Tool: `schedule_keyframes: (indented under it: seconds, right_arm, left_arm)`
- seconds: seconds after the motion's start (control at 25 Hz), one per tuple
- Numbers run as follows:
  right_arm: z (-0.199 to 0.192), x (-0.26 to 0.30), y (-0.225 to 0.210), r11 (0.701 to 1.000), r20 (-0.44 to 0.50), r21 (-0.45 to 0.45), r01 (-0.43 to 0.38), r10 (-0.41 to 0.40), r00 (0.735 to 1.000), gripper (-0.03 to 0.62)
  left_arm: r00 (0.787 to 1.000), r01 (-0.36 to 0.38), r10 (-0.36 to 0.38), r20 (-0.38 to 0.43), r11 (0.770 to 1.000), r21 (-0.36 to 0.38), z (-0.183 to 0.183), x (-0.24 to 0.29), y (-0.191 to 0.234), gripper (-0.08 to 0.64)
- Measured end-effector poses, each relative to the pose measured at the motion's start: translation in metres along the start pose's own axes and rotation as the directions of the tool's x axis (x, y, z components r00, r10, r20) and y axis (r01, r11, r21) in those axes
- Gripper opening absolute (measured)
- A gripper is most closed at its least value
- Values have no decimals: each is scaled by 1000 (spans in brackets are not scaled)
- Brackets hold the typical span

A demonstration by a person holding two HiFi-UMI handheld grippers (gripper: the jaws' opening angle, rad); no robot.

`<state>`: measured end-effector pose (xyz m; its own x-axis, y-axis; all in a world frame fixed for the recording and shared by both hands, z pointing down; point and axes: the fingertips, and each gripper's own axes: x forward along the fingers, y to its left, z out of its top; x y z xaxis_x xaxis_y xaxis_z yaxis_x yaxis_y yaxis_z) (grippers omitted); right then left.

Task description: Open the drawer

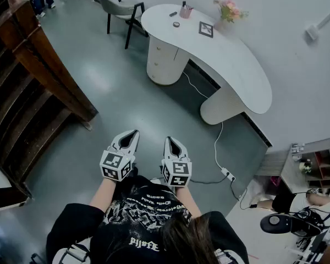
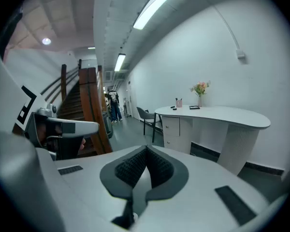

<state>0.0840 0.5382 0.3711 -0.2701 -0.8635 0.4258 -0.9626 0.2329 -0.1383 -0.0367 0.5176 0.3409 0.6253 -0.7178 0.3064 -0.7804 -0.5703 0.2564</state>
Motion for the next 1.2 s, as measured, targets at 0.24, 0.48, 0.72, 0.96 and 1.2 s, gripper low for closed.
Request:
schedule_keyframes:
  seconds: [0.24, 0.48, 0.72, 0.96, 1.2]
  right_arm:
    - [32, 46, 1, 998, 54, 27, 61, -63, 997, 26]
    - [58, 90, 5, 988, 76, 64, 144, -149, 986, 26]
    - [80, 116, 23, 982, 110, 81, 172, -180, 978, 26]
    - [83, 128, 40, 986, 108, 86, 143, -152, 982, 26]
    - [90, 137, 50, 991, 127, 110, 73, -87, 988, 26]
  left_arm:
    - [1000, 13, -13, -4, 1000, -23, 14, 20, 52, 28]
    - [997, 81, -81, -2, 997, -12, 39, 47, 99, 28]
    - [992, 124, -125, 16, 992, 30, 71, 58, 134, 29]
    - [993, 116, -117, 18, 992, 40, 74, 57, 150, 29]
    - [994, 107, -107, 22, 994, 31, 75, 55, 160, 29]
